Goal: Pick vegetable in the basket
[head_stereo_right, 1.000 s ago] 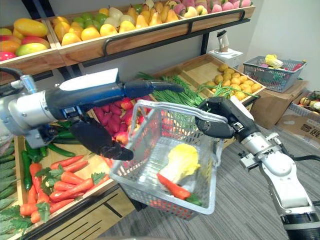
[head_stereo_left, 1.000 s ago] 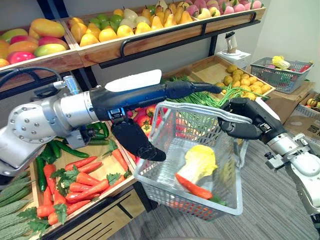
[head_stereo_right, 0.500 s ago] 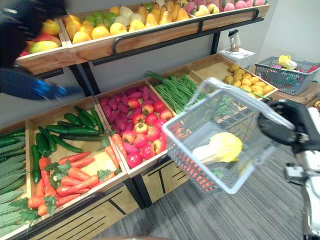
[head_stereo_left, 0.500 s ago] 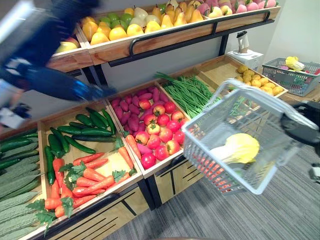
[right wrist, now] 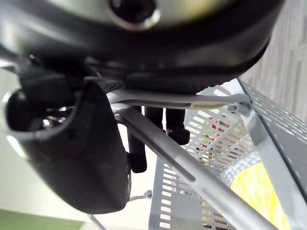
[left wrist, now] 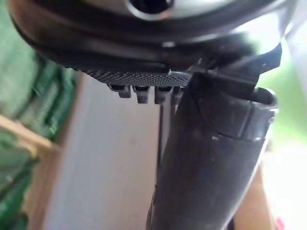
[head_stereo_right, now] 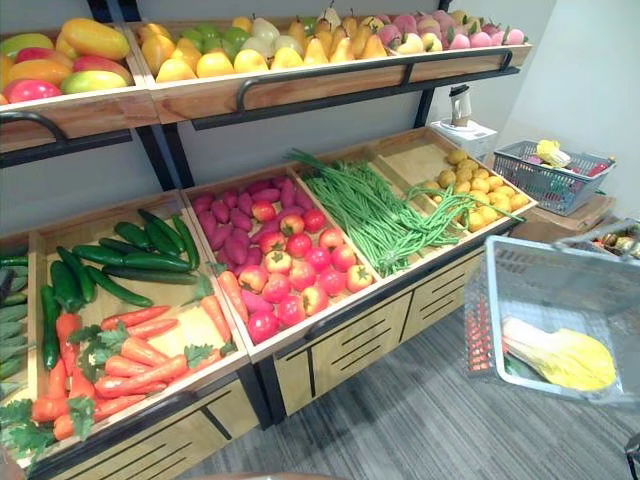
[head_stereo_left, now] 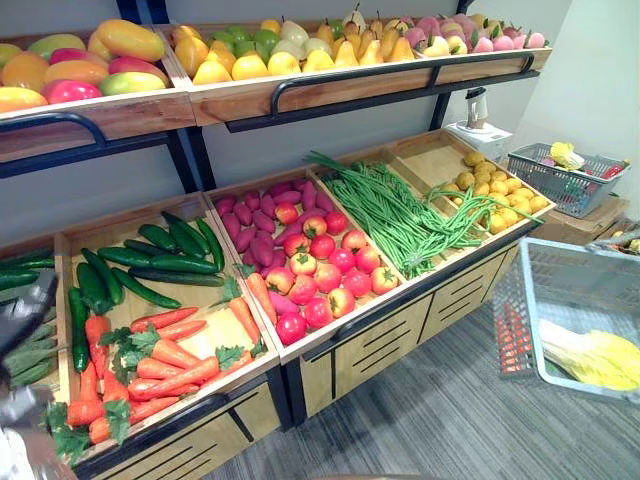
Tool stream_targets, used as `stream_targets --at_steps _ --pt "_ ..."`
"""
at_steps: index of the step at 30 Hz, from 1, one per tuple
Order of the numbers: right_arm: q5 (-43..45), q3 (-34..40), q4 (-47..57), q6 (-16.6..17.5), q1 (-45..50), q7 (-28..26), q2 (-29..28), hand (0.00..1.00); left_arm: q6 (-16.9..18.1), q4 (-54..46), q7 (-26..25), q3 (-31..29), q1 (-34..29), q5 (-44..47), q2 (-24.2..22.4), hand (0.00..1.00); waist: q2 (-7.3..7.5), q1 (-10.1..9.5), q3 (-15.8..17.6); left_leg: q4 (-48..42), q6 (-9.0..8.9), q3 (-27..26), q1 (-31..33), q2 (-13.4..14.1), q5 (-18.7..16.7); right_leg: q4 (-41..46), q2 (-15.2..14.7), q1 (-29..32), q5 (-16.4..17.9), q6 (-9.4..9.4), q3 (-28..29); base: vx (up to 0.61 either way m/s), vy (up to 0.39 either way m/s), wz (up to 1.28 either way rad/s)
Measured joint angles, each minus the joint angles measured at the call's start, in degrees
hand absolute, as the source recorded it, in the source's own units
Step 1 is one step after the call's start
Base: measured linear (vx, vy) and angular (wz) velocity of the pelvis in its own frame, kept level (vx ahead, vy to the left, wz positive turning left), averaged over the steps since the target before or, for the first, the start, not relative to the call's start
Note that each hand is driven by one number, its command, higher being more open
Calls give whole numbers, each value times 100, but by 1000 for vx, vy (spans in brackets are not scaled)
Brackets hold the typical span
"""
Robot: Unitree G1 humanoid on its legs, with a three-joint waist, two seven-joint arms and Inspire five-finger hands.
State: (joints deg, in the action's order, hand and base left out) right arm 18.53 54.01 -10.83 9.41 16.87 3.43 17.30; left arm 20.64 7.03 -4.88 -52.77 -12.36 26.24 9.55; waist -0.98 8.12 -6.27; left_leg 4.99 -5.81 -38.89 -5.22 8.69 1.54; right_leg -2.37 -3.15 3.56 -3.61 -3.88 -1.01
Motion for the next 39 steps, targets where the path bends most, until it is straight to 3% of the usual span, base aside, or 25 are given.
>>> stream_targets --at_steps 4,7,11,16,19,24,26,28,33,39 --pt "79 155 209 -3 445 377 -824 0 10 -421 -1113 -720 -477 4 -952 100 -45 -213 81 -33 -24 38 -179 50 -134 65 -28 -235 138 -60 -79 -39 -30 9" --pt "257 274 154 -11 722 648 -1412 0 61 -586 -1769 -1106 -715 -128 -1107 100 -78 -335 90 -193 -74 224 -173 90 -265 322 -95 -279 409 -106 -326 -33 -61 37" --pt "743 348 -620 -21 689 902 -1761 0 190 -519 -2421 -1602 -778 -311 -1140 100 -111 -526 89 -261 -45 418 -42 89 -271 380 -153 -287 473 -105 -553 15 -37 31" --pt "1571 594 -2223 -7 234 1013 -2008 0 302 795 -2480 -1774 -638 -102 -1333 100 -175 -649 122 -271 -59 751 20 74 -262 356 -212 -465 518 -129 -956 49 -26 37" --pt "2277 263 -3462 -57 22 988 -2179 0 31 2638 -2310 -1679 -404 588 -1383 100 -169 -728 122 -216 -58 965 2 24 -262 372 -264 -597 647 -136 -1195 28 -16 34" --pt "2392 -661 -4389 -173 -177 1007 -2249 0 -369 4429 -1729 -1094 -185 957 -1385 100 -71 -890 134 -98 -48 1194 -11 -44 -242 438 -328 -683 764 -170 -1484 41 -1 30" --pt "2339 -748 -4390 -160 -204 1008 -2251 0 -453 4581 -1514 -859 -130 940 -1388 100 -22 -939 161 -86 -53 1219 -11 -49 -237 438 -328 -685 764 -170 -1533 45 0 8" --pt "2174 -813 -4382 -125 -280 1032 -2254 0 -537 4807 -1173 -247 -48 774 -1406 100 18 -944 384 11 -53 1246 -186 -74 -214 440 -339 -835 767 -166 -1607 32 6 9" --pt "1961 -1252 -4384 -105 -377 1063 -2257 0 -679 5031 -615 1155 124 231 -1497 100 72 -900 546 28 -68 1089 -252 -112 -281 428 -364 -813 796 -171 -1541 16 2 -14" --pt "1630 -1705 -4417 -26 -482 1044 -2230 0 -751 5218 -370 2380 266 -215 -1433 100 90 -777 611 0 -80 899 -320 -106 -289 336 -315 -770 795 -170 -1313 26 -35 -19"
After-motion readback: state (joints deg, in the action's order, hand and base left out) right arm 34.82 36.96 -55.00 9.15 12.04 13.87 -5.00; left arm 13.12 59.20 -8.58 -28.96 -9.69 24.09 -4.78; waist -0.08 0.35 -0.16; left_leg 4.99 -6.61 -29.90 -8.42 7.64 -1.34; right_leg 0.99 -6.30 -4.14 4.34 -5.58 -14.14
